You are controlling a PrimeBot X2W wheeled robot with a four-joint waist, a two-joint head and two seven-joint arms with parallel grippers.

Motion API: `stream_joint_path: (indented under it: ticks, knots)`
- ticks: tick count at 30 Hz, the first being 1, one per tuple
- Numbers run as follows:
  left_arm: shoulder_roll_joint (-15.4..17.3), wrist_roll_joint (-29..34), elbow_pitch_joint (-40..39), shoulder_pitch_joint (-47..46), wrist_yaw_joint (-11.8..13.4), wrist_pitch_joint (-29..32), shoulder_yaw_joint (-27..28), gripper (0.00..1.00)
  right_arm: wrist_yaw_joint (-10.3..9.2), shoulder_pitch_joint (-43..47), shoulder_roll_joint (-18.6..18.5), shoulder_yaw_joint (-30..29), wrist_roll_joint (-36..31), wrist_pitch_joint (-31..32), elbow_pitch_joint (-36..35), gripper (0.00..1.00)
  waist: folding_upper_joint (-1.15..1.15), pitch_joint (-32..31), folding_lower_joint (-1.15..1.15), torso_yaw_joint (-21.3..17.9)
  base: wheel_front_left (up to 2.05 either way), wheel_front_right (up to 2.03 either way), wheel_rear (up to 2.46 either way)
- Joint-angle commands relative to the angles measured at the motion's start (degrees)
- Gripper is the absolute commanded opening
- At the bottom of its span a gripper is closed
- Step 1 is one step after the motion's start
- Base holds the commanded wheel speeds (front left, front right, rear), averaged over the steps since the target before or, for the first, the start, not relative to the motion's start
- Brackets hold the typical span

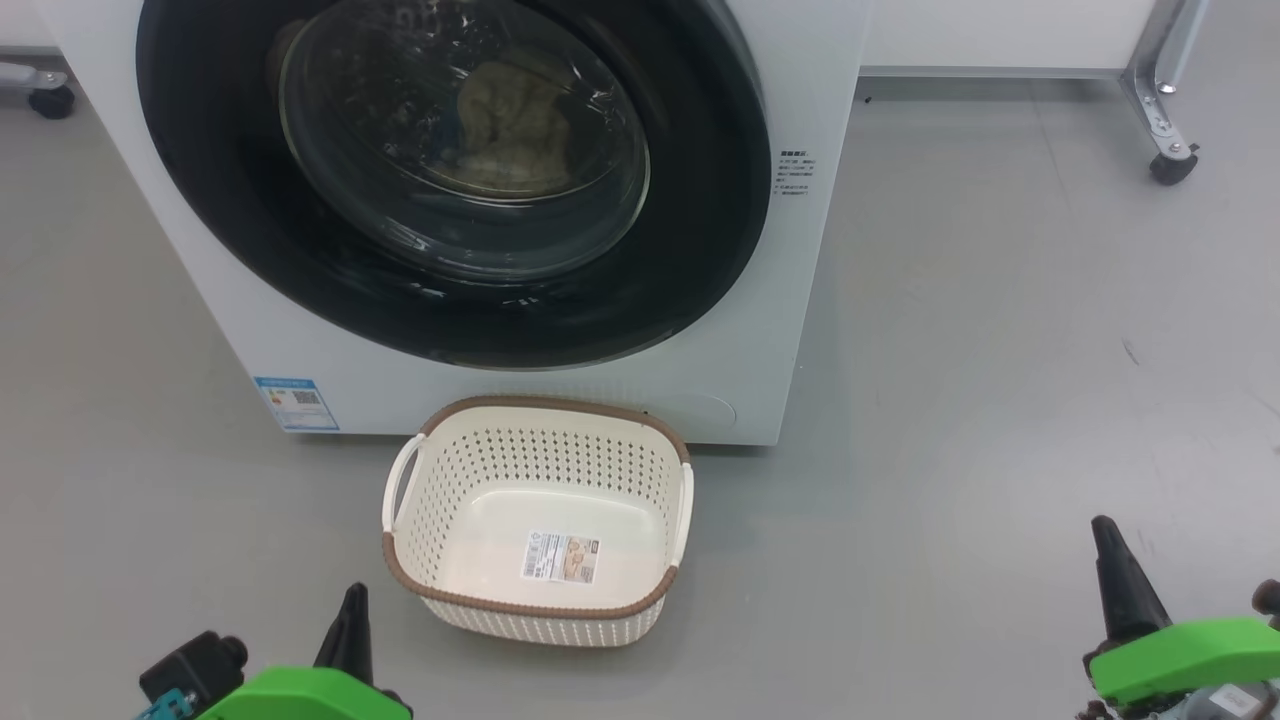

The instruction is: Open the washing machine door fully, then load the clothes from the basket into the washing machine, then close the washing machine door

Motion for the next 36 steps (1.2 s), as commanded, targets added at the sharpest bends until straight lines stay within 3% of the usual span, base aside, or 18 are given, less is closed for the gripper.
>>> stream_joint_path:
  ticks: [1,36]
  knots:
    - [0.16,-1.41,-2.02,-3.06,-0.43,0.29,1.74,0.00,-0.02,-3.26,-0.91,0.41,1.60,0.41,-1.44,0.00,0.00,0.00,0.00,-0.02,0.00,0.00,0.00]
    - [-0.93,-22.94,-2.49,-3.79,-4.67,5.75,9.36,0.00,-0.04,-8.34,-1.27,1.03,24.14,3.32,3.15,0.00,0.00,0.20,0.00,-0.73,0.00,0.00,0.00]
